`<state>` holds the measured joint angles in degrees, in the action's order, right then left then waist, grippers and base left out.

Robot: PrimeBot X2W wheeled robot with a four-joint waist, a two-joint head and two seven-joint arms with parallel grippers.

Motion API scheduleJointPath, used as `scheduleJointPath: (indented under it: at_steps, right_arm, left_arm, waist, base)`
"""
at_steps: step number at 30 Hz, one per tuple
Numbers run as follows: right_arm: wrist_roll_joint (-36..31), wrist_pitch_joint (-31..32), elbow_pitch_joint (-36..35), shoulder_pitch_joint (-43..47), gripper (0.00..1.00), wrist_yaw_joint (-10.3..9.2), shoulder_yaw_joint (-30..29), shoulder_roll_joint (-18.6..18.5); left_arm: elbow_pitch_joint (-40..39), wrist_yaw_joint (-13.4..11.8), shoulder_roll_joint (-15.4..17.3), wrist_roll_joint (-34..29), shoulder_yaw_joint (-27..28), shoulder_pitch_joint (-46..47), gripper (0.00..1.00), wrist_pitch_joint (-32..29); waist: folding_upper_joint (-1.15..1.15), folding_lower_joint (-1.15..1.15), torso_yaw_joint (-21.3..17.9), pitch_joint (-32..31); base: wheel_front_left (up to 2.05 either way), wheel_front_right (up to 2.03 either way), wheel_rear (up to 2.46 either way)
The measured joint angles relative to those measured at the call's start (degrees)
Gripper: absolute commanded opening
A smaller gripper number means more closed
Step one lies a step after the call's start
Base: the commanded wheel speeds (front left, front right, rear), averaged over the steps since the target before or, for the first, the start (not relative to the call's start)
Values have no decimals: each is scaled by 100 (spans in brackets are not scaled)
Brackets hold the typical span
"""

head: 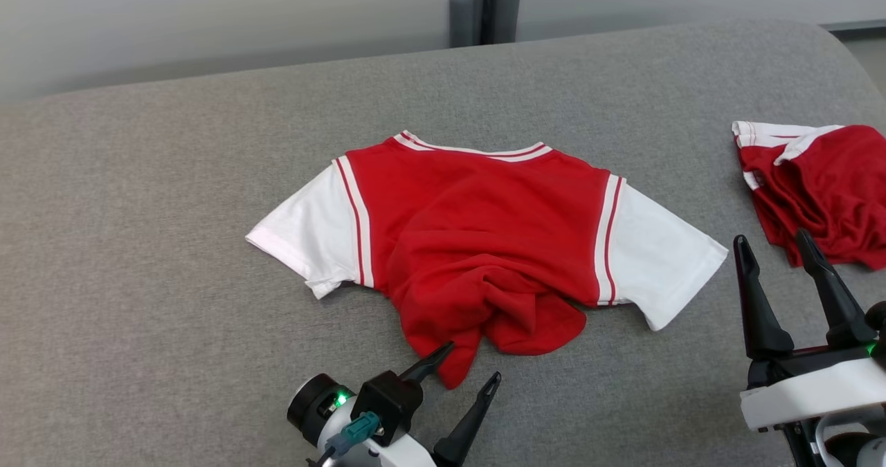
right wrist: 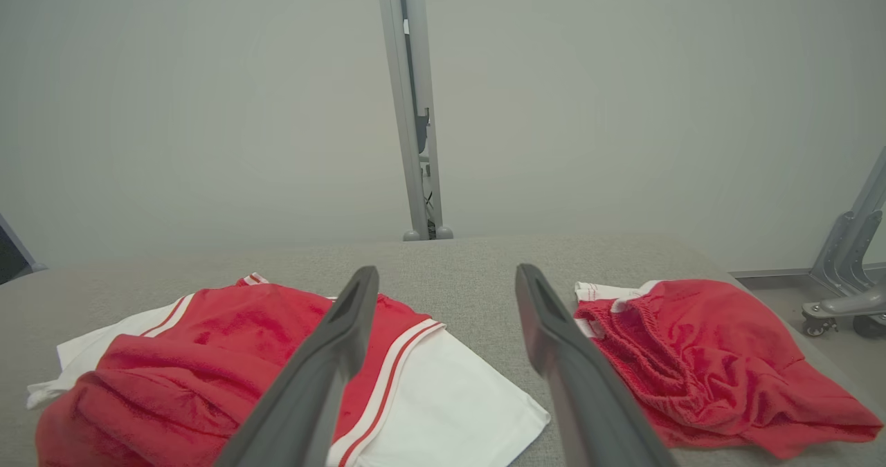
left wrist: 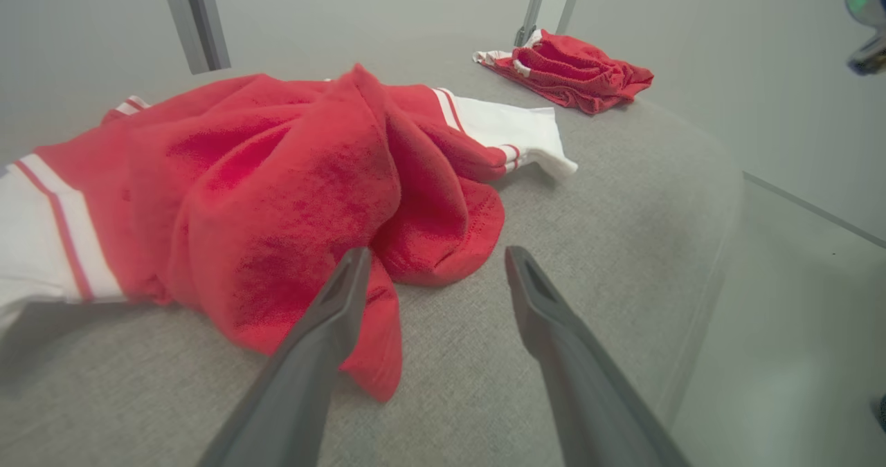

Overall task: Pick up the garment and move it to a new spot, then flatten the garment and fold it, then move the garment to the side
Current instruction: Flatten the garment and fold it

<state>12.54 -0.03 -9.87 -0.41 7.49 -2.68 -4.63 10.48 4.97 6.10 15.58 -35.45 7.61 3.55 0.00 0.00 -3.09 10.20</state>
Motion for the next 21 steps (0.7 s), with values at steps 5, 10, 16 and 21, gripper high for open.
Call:
scheduleJointPath:
  at_steps: [5, 10, 16, 21]
  right_arm:
    - [13, -69, 74, -114, 100, 0, 7, 27]
    - [36, -122, 113, -143, 100, 0, -31, 45]
    - [48, -187, 146, -151, 100, 0, -146, 75]
    - [65, -203, 144, -131, 100, 0, -336, 99]
  left_arm:
    - [750, 26, 34, -75, -38, 352, 100, -30]
    - [1269, 52, 118, -87, -27, 602, 0, -194]
    - [1334, 102, 297, -19, 35, 809, 0, -16]
    - [220, 152, 738, 144, 127, 667, 0, -57]
  waist:
    - [0, 0, -214, 260]
    - [0, 0, -357, 414]
    - [0, 0, -365, 467]
    - [0, 0, -192, 402]
  base:
    - [0, 0, 0]
    - [0, 0, 0]
    - [0, 0, 0]
    - [0, 0, 0]
